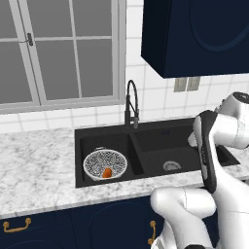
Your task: Put the colander in the sink, put the tangerine, tangerine, mango in the colander, and turn on the sink faucet and pour water over the colander.
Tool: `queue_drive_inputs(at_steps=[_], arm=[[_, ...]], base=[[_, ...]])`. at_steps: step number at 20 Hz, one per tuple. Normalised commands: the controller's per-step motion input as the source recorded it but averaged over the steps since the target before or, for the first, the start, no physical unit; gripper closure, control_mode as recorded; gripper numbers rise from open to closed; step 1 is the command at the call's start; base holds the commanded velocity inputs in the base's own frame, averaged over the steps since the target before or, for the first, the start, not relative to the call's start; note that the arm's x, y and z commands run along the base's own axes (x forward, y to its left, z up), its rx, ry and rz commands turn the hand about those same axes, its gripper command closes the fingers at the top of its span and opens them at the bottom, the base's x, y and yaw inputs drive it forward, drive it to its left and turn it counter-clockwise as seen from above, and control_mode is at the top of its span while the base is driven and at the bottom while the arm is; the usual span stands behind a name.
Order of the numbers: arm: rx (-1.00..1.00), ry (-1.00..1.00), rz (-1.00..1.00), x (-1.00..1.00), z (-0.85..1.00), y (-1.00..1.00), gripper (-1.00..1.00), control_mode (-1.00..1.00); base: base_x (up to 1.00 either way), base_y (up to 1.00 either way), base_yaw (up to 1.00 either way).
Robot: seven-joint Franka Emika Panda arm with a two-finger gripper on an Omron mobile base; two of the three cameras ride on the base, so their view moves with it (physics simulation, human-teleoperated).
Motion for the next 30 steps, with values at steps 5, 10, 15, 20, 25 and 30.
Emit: queue_drive_inputs(at_steps=[5,10,15,20,25,30], arm=[[-0.01,0.00,-0.04,-0.10,0.20,1.00,1.00,-1.00],[0.00,0.05,-0.01,-0.05,0.22,1.00,1.00,-1.00],[0.00,0.07,-0.01,-0.06,0.11,1.00,1.00,-1.00],[0.00,0.09,-0.03,0.05,0.00,1.00,1.00,-1.00],[0.00,0.08,-0.06,0.54,-0.13,0.81,1.00,-1.00],[-0.02,0.09,-0.10,0.85,-0.42,0.45,1.00,-1.00]], base=[[0.00,0.00,0.00],[0.00,0.00,0.00],[0.00,0.00,0.00],[0.00,0.00,0.00],[0.00,0.00,0.00],[0.00,0.00,0.00]])
